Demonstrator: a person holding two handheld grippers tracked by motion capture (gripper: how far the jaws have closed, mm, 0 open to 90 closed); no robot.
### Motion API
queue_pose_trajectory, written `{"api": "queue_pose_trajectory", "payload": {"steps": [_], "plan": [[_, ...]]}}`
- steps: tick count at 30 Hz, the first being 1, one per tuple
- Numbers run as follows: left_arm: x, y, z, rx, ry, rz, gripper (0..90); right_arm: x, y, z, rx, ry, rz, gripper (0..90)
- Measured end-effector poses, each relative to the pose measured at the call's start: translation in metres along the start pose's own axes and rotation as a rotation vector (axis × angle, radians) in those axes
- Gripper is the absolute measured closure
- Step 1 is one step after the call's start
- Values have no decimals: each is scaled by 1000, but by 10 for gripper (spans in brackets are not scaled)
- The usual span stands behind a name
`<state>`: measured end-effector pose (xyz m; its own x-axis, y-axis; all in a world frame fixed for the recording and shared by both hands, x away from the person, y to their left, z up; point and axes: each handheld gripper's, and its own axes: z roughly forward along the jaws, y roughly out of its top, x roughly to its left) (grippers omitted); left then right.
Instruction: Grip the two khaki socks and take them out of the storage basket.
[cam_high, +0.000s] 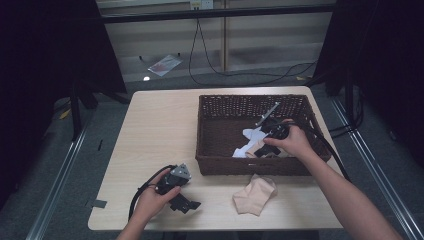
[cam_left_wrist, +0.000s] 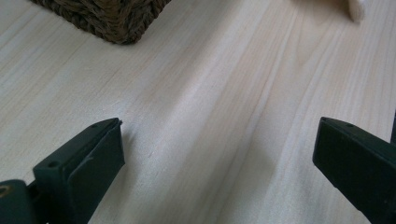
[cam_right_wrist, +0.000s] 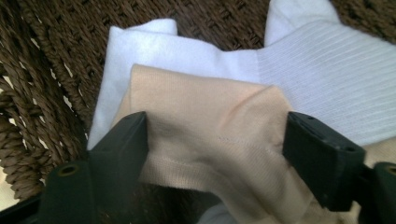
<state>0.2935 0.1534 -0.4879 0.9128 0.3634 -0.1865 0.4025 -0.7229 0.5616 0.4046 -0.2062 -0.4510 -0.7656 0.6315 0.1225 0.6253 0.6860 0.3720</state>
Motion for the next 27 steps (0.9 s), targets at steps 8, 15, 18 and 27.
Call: {"api": "queue_pose_trajectory", "payload": {"steps": [8, 15, 18, 27], "plan": [[0, 0, 0, -7, 3, -5, 18, 0, -1, 2, 49, 9, -21, 726], [0, 0, -1, -12, 4, -9, 18, 0, 0, -13, 22, 48, -11, 755], [0, 0, -1, -5, 0, 1, 18, 0, 0, -23, -3, 65, 12, 755], [-1, 1, -1, -14, 6, -12, 18, -2, -4, -61, -53, 99, 33, 754]]}}
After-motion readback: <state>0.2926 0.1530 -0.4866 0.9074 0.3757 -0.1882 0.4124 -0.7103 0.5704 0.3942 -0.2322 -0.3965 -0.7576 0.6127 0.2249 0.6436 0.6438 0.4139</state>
